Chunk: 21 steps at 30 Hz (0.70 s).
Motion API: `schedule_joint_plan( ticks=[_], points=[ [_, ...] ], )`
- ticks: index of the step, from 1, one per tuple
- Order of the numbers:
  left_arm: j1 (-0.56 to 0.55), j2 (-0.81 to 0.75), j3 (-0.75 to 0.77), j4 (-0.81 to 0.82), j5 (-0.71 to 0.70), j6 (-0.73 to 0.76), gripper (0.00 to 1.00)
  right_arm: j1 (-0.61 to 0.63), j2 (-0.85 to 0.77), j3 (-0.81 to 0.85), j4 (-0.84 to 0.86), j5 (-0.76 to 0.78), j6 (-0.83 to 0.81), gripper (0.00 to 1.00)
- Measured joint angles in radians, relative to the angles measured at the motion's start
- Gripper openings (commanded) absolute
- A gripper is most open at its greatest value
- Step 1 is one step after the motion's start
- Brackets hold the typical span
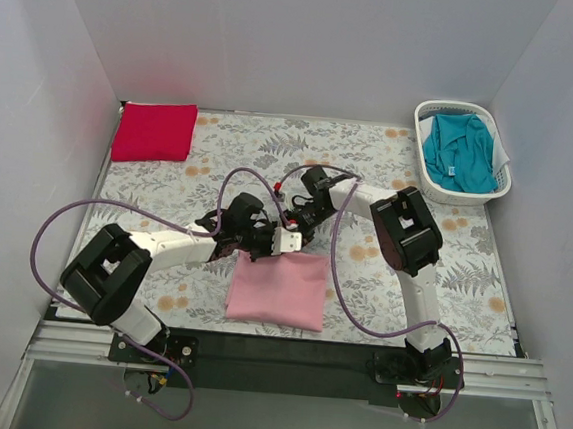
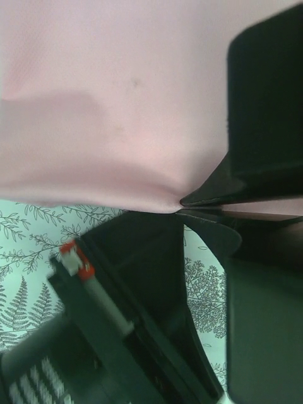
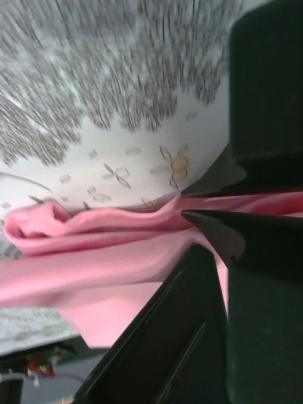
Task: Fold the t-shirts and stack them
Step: Fold the tshirt
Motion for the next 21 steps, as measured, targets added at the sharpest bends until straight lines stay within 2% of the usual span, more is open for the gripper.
schedule_joint_plan(
  ticks=[2,3,5,8,10,14,18,21],
  points=[
    [0.0,0.01,0.0,0.001,-0.002,0.006,0.16,-0.005,-0.001,0.041,-0.002,0.052,-0.011,0.29],
    [0.0,0.016,0.002,-0.001,-0.003,0.008,0.19,-0.008,-0.004,0.058,-0.001,0.084,-0.019,0.38],
    [0.002,0.032,0.014,-0.006,-0.009,0.005,0.26,-0.017,-0.01,0.09,0.0,0.129,-0.03,0.49],
    [0.013,0.04,0.056,-0.035,-0.013,-0.021,0.33,-0.04,-0.022,0.134,0.002,0.204,-0.049,0.55],
    [0.034,0.037,0.114,-0.071,-0.006,-0.069,0.34,-0.076,-0.037,0.16,0.001,0.246,-0.049,0.57],
    [0.129,-0.037,0.227,-0.151,0.058,-0.267,0.37,-0.19,-0.142,0.161,0.004,0.265,-0.032,0.57],
    [0.246,-0.174,0.217,-0.213,0.175,-0.513,0.44,-0.272,-0.378,-0.005,0.046,0.163,0.04,0.52],
    [0.261,-0.244,0.134,-0.18,0.283,-0.714,0.49,-0.245,-0.522,-0.167,0.086,0.021,0.125,0.5]
  ],
)
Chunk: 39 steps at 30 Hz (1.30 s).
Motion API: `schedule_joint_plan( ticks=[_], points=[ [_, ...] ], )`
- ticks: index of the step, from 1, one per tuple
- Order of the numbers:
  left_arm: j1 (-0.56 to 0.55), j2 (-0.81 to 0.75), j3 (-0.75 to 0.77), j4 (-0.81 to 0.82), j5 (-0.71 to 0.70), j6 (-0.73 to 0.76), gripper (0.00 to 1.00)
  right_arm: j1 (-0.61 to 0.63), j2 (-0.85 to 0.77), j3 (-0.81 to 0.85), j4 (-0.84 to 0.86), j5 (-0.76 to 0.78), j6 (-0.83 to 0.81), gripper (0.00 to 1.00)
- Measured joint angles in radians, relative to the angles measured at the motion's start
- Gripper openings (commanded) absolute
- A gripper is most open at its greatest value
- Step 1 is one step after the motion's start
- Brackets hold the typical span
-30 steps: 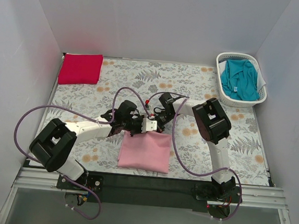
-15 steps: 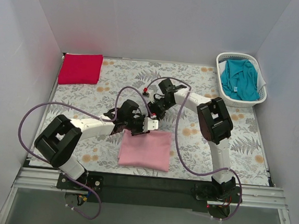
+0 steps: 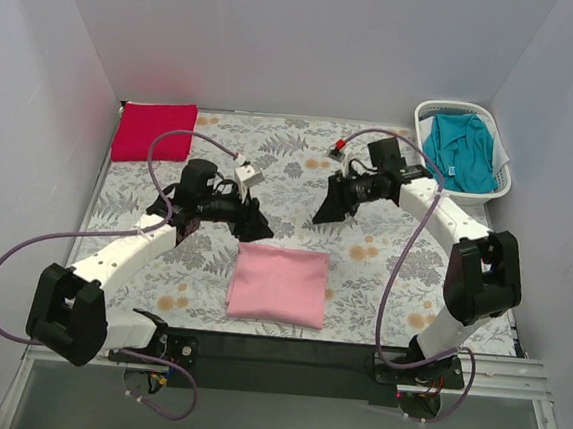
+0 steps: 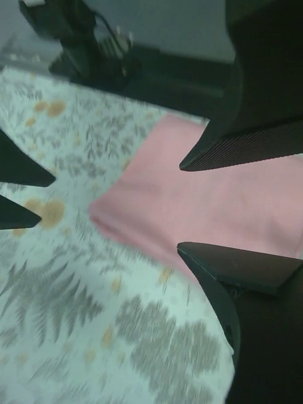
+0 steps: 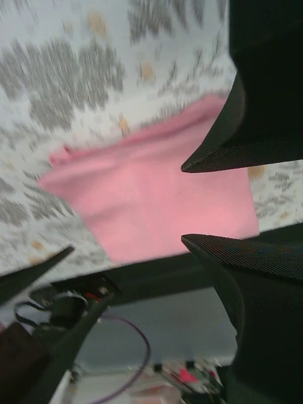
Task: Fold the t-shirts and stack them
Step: Fold the tshirt
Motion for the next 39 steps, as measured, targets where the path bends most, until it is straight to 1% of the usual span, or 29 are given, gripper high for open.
schedule_joint_plan(
  ticks=[3,6,7,8,10,14,17,18,20,24,28,31,33,35,37,39],
  points=[
    [-0.005,-0.01,-0.128,0.051,0.077,-0.19,0.51,0.095,-0.026,-0.133,0.056,-0.088,0.072,0.49],
    [-0.005,0.038,-0.223,0.099,0.107,-0.333,0.51,0.168,0.016,-0.23,0.107,-0.126,0.141,0.46],
    [-0.003,0.057,-0.245,0.117,0.111,-0.369,0.51,0.175,0.042,-0.242,0.112,-0.13,0.156,0.45],
    [0.0,0.077,-0.26,0.135,0.113,-0.398,0.51,0.173,0.072,-0.245,0.121,-0.132,0.165,0.41],
    [0.014,0.117,-0.274,0.177,0.114,-0.444,0.51,0.151,0.14,-0.241,0.15,-0.13,0.18,0.39],
    [0.07,0.236,-0.274,0.282,0.13,-0.495,0.5,0.088,0.284,-0.201,0.179,-0.091,0.182,0.36],
    [0.114,0.376,-0.245,0.327,0.137,-0.506,0.5,0.039,0.365,-0.154,0.177,-0.087,0.192,0.36],
    [0.129,0.427,-0.226,0.338,0.143,-0.51,0.5,0.027,0.381,-0.134,0.174,-0.092,0.197,0.36],
    [0.156,0.516,-0.164,0.341,0.199,-0.519,0.49,0.011,0.401,-0.092,0.175,-0.084,0.198,0.36],
    [0.184,0.616,-0.016,0.352,0.209,-0.521,0.49,-0.018,0.441,0.026,0.18,-0.024,0.191,0.38],
    [0.204,0.615,0.082,0.339,0.186,-0.513,0.49,-0.05,0.449,0.131,0.18,0.019,0.181,0.42],
    [0.212,0.562,0.111,0.334,0.185,-0.539,0.5,-0.068,0.393,0.142,0.185,0.026,0.186,0.46],
    [0.208,0.489,0.085,0.336,0.185,-0.582,0.5,-0.074,0.299,0.093,0.219,0.016,0.237,0.48],
    [0.18,0.398,0.031,0.348,0.181,-0.627,0.5,-0.064,0.198,0.02,0.274,-0.002,0.291,0.49],
    [0.126,0.31,-0.03,0.366,0.183,-0.679,0.5,-0.035,0.1,-0.06,0.324,-0.031,0.356,0.51],
    [0.066,0.251,-0.095,0.404,0.183,-0.735,0.5,0.013,0.037,-0.153,0.414,-0.063,0.428,0.51]
  ],
)
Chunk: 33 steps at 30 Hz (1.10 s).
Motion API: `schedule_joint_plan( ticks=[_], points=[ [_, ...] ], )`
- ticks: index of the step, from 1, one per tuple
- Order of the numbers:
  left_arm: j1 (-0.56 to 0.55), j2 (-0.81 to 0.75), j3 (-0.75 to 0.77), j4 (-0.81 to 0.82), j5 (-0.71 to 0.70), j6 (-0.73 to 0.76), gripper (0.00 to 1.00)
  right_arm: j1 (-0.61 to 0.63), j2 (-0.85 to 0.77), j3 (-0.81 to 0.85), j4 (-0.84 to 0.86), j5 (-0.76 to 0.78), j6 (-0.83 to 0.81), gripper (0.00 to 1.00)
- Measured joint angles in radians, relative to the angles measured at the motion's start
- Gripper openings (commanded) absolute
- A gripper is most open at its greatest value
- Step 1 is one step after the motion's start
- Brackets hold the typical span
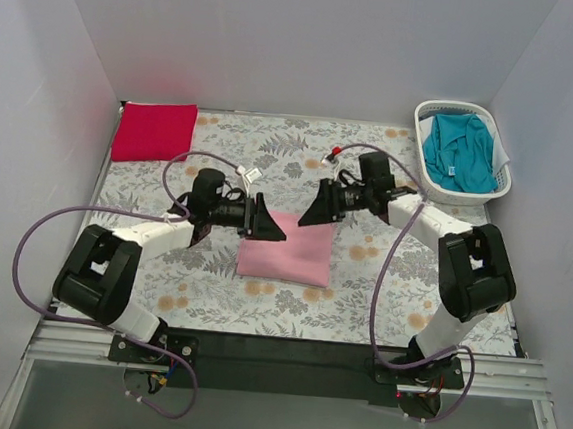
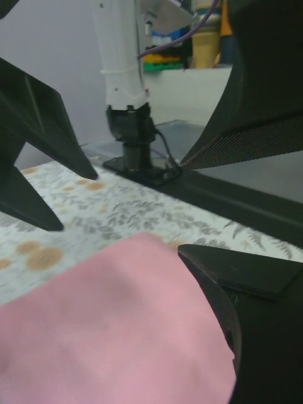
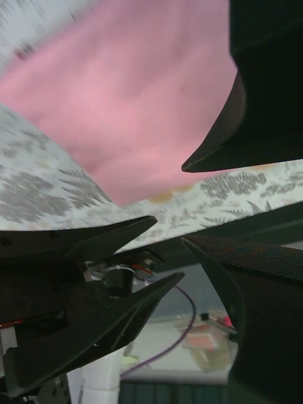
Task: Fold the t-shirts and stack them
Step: Fold the tshirt
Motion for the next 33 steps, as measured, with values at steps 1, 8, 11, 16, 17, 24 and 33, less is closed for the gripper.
schedule_joint_plan(
  ticks=[1,8,11,16,17,24,33],
  points=[
    [-0.029,-0.018,-0.034,0.018,0.0,-0.028,0.51,0.03,-0.019,-0.053,0.046,-0.014,0.044,0.51],
    [-0.09,-0.009,-0.225,0.048,-0.067,-0.133,0.52,0.173,0.045,-0.322,0.18,-0.001,0.24,0.39],
    [-0.089,0.037,-0.256,0.055,-0.118,-0.147,0.52,0.168,0.082,-0.358,0.212,0.023,0.279,0.38],
    [-0.056,0.138,-0.252,0.085,-0.117,-0.17,0.52,0.137,0.176,-0.361,0.269,0.013,0.298,0.33],
    [-0.046,0.153,-0.245,0.085,-0.104,-0.169,0.51,0.122,0.191,-0.36,0.277,-0.01,0.301,0.32],
    [0.077,0.201,-0.21,0.029,-0.04,-0.137,0.51,0.037,0.19,-0.359,0.237,-0.047,0.237,0.34],
    [0.147,0.08,-0.232,-0.086,-0.001,-0.083,0.51,0.024,0.037,-0.272,-0.111,0.017,-0.072,0.28]
  ],
)
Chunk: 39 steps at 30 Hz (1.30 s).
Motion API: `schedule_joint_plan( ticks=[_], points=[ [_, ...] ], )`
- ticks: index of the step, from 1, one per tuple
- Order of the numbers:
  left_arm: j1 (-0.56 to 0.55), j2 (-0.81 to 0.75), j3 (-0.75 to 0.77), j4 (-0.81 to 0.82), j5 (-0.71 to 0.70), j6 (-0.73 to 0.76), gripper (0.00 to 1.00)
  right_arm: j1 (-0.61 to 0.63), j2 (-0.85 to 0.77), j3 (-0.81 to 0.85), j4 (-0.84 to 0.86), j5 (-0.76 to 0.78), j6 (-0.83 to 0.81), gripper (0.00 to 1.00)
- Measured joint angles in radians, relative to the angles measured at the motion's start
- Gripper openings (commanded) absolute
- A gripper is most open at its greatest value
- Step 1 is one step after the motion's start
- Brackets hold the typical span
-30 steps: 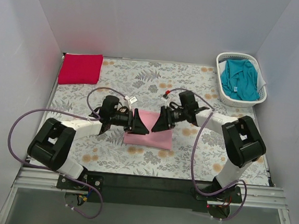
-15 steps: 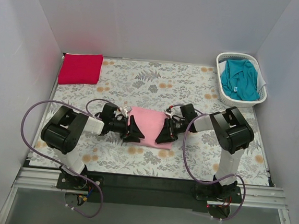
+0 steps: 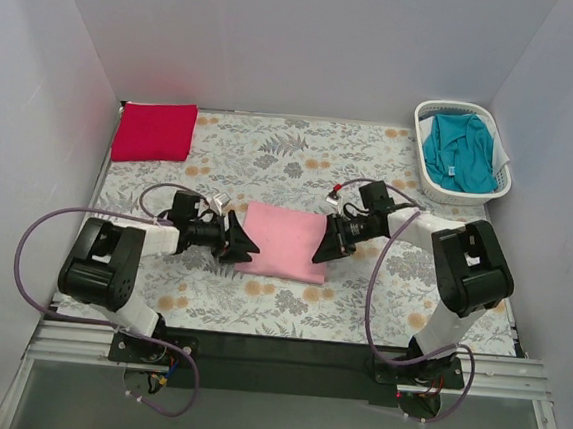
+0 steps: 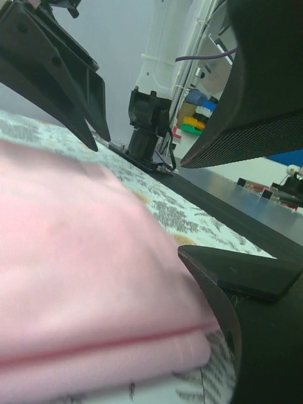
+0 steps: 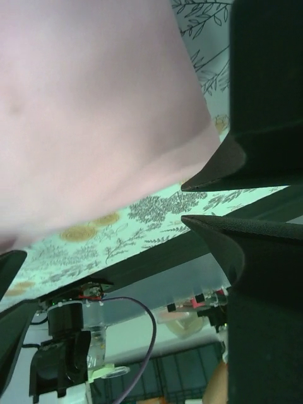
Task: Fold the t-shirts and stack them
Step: Fold the tshirt
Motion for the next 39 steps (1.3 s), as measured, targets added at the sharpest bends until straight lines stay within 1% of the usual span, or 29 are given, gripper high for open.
schedule_joint_plan(
  ticks=[3,6,10,13,16,17,19,22,23,25,27,30,32,34,37,39],
  points=[
    [-0.002,-0.064,0.01,0.003,0.01,-0.005,0.51,0.005,-0.064,0.039,-0.068,-0.01,-0.07,0.28],
    [-0.019,-0.08,0.023,0.039,0.017,-0.019,0.51,0.044,-0.082,0.069,-0.094,-0.03,-0.101,0.28],
    [-0.072,-0.053,0.023,0.081,0.016,-0.047,0.5,0.145,-0.032,0.076,-0.097,-0.05,-0.114,0.28],
    [-0.125,-0.003,0.031,0.1,0.005,-0.049,0.49,0.196,0.047,0.076,-0.094,-0.057,-0.124,0.26],
    [-0.154,0.087,0.059,0.085,-0.019,-0.038,0.47,0.187,0.152,0.076,-0.096,-0.046,-0.128,0.25],
    [-0.152,0.114,0.065,0.072,-0.032,-0.032,0.47,0.177,0.182,0.076,-0.096,-0.036,-0.131,0.25],
    [-0.136,0.148,0.076,0.056,-0.018,-0.033,0.47,0.146,0.223,0.076,-0.108,-0.065,-0.127,0.25],
    [-0.121,0.172,0.106,0.019,0.007,-0.011,0.47,0.107,0.228,0.067,-0.113,-0.08,-0.134,0.23],
    [-0.117,0.179,0.115,0.01,0.019,0.0,0.47,0.097,0.228,0.063,-0.117,-0.086,-0.144,0.19],
    [-0.114,0.183,0.125,-0.007,0.044,0.025,0.48,0.089,0.225,0.061,-0.134,-0.088,-0.168,0.18],
    [-0.113,0.176,0.127,-0.017,0.072,0.048,0.48,0.084,0.213,0.061,-0.159,-0.085,-0.206,0.18],
    [-0.108,0.123,0.137,-0.057,0.111,0.082,0.48,0.083,0.152,0.077,-0.223,-0.076,-0.257,0.22],
    [-0.105,0.08,0.195,-0.09,0.122,0.119,0.48,0.079,0.104,0.128,-0.258,-0.061,-0.284,0.25],
    [-0.094,0.067,0.29,-0.102,0.125,0.155,0.48,0.07,0.085,0.222,-0.269,-0.043,-0.305,0.25],
    [-0.053,0.085,0.436,-0.069,0.111,0.179,0.48,0.039,0.107,0.373,-0.254,-0.024,-0.309,0.25],
    [-0.033,0.114,0.483,-0.028,0.096,0.178,0.48,0.013,0.145,0.447,-0.231,-0.019,-0.296,0.25]
  ],
)
